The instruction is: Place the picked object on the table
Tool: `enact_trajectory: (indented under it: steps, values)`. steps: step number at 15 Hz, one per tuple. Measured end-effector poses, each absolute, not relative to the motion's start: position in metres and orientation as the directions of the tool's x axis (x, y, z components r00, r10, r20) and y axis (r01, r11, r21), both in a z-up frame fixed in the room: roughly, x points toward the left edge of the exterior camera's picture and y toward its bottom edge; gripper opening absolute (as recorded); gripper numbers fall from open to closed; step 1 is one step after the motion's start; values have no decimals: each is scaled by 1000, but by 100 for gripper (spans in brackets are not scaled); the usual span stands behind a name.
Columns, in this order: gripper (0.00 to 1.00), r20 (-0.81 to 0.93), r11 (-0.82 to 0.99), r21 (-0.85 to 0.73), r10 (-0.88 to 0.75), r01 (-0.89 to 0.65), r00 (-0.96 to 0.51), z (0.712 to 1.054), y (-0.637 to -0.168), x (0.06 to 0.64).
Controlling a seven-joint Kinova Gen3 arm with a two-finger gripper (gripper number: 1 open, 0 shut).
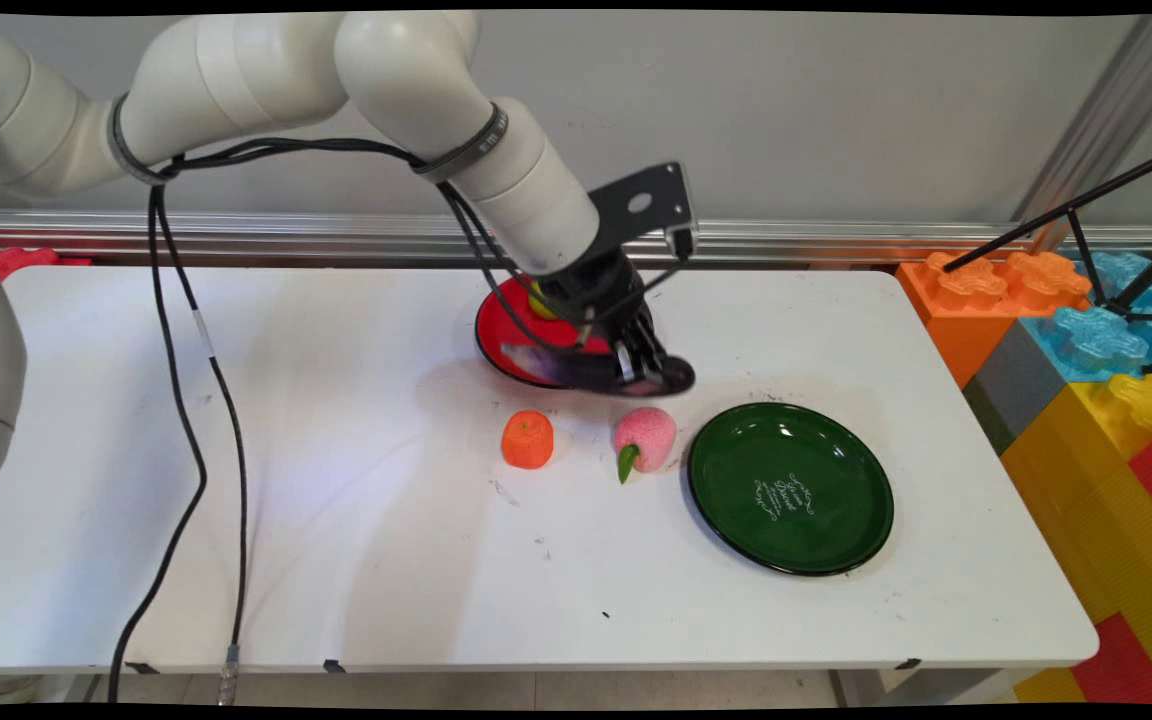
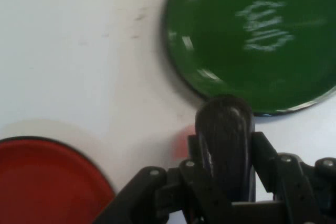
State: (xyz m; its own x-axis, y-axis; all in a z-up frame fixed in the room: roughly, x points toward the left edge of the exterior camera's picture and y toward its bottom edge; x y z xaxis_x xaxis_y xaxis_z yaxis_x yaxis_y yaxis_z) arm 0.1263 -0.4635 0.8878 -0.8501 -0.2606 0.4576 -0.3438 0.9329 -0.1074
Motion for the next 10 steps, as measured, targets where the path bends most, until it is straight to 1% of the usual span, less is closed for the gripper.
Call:
enact_trajectory:
  steps: [5,10]
  values:
    - [0,433,957,-63,-229,-283,-872,883,-436,114]
    - [0,404,972,-23,-206,-235,-891,857,-413,113]
